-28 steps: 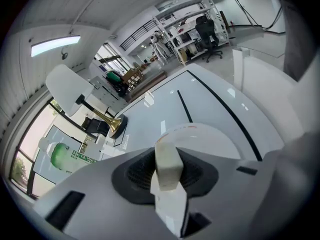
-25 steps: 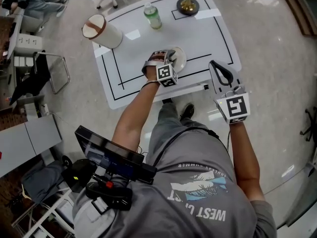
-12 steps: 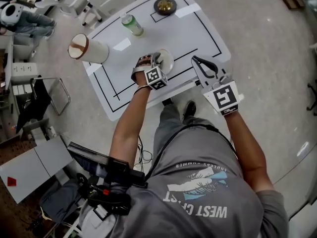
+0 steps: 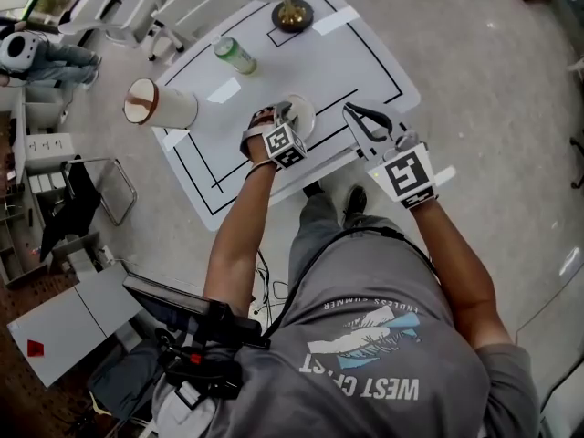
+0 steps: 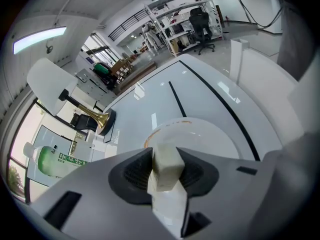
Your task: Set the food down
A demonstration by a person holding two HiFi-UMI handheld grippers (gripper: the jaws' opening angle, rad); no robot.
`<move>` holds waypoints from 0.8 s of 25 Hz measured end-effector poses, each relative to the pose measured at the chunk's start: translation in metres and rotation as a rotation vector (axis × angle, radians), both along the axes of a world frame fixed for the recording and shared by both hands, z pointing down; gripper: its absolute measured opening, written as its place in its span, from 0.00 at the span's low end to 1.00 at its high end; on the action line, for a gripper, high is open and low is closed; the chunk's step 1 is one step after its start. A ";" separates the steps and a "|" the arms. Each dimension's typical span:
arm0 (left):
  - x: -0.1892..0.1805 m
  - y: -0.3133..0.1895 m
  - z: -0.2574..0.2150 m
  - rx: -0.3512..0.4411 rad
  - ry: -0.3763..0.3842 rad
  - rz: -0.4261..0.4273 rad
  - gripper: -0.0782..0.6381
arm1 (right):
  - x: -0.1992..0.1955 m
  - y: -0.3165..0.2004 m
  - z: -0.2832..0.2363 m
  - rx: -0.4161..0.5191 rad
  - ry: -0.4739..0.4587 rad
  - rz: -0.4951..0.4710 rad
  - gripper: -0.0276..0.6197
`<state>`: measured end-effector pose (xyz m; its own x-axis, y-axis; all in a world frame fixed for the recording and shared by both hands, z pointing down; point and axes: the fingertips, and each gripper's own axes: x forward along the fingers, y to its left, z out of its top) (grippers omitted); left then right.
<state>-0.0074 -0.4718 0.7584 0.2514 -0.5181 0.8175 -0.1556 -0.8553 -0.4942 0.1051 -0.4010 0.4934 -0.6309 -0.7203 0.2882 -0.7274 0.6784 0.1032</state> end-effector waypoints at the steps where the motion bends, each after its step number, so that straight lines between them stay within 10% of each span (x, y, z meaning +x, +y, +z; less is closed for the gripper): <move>1: 0.001 0.001 -0.001 -0.006 0.002 -0.001 0.26 | 0.000 0.000 0.000 0.000 -0.001 0.000 0.05; 20: 0.002 0.010 -0.010 -0.079 0.046 -0.058 0.30 | 0.008 -0.001 -0.005 0.010 -0.013 0.006 0.05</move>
<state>-0.0055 -0.4619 0.7485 0.2609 -0.4676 0.8445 -0.2273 -0.8800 -0.4170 0.1132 -0.4023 0.4888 -0.6307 -0.7266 0.2725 -0.7325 0.6734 0.1001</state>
